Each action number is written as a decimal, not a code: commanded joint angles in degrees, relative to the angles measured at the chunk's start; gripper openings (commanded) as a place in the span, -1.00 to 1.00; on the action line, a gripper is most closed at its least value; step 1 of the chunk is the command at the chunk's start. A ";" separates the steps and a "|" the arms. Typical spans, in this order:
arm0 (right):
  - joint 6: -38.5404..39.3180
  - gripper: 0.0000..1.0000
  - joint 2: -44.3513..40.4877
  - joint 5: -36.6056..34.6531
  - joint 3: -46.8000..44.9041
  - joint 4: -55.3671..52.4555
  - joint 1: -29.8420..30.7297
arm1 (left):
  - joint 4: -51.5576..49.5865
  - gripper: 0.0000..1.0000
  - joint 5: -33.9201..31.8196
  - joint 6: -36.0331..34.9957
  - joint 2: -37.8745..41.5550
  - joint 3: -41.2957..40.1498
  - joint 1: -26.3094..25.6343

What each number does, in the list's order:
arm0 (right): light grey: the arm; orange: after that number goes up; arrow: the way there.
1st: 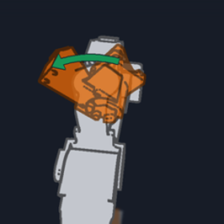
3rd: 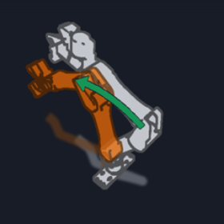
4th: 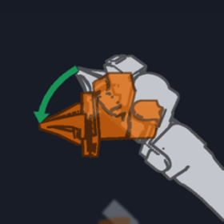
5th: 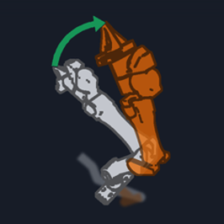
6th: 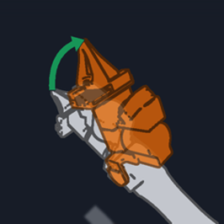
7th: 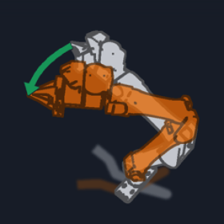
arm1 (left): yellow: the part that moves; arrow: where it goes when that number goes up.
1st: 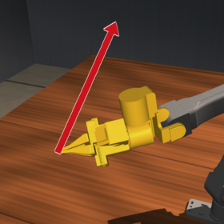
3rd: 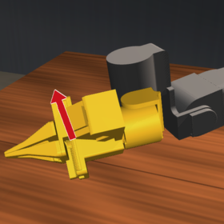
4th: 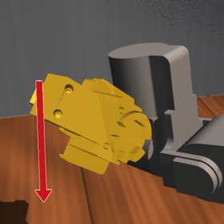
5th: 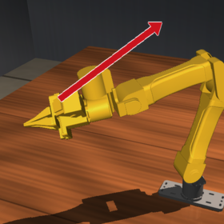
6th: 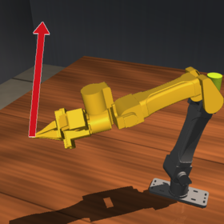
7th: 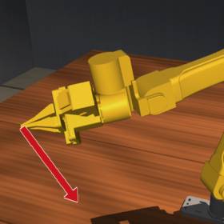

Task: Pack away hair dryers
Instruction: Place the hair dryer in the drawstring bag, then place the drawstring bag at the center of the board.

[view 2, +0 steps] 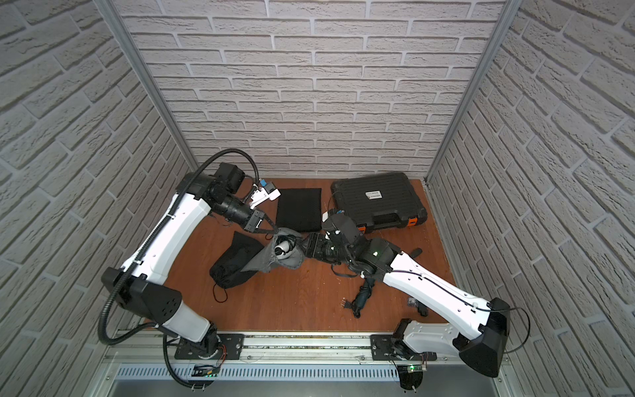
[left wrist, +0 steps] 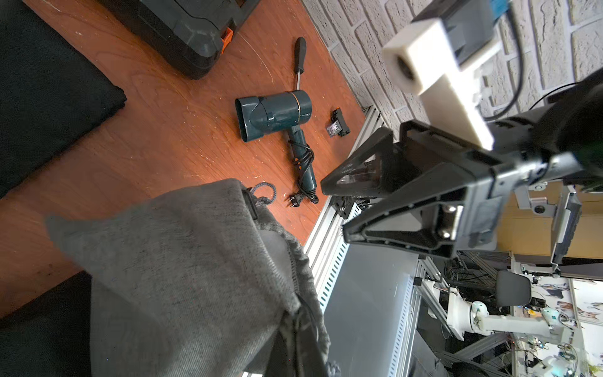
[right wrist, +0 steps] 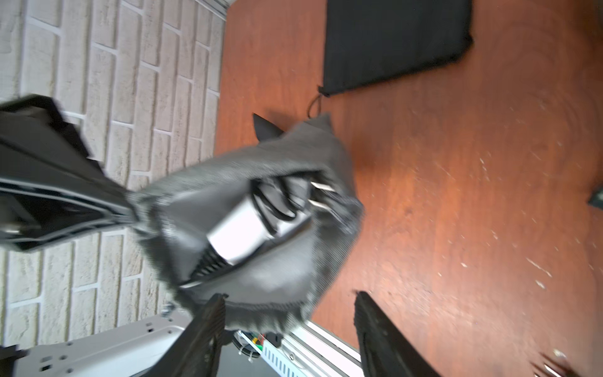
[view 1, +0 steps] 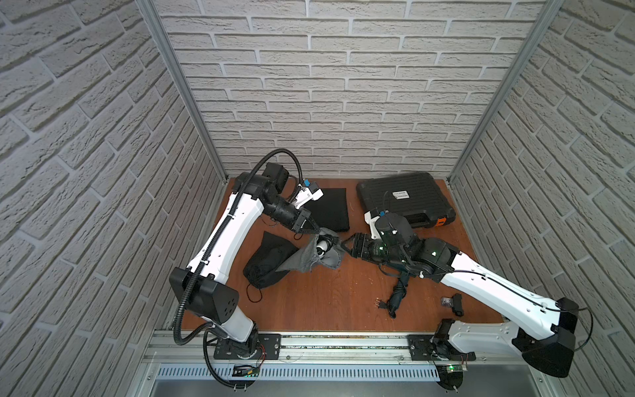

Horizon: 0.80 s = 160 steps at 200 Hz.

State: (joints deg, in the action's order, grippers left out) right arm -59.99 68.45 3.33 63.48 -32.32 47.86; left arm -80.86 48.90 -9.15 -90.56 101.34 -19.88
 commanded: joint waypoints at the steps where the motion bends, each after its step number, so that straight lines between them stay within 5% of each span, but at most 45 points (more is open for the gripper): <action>1: -3.67 0.27 -0.39 2.05 -4.14 3.97 0.13 | 2.02 -1.00 2.18 0.10 2.26 -0.79 0.23; 160: -0.38 0.19 11.08 1.57 0.35 5.12 0.04 | 1.76 -1.00 2.77 -0.42 2.76 -2.06 0.26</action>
State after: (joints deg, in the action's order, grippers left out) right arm -62.06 77.17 4.84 62.46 -27.68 47.86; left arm -80.09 48.86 -9.17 -90.26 99.11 -19.88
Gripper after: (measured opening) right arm 0.605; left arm 0.047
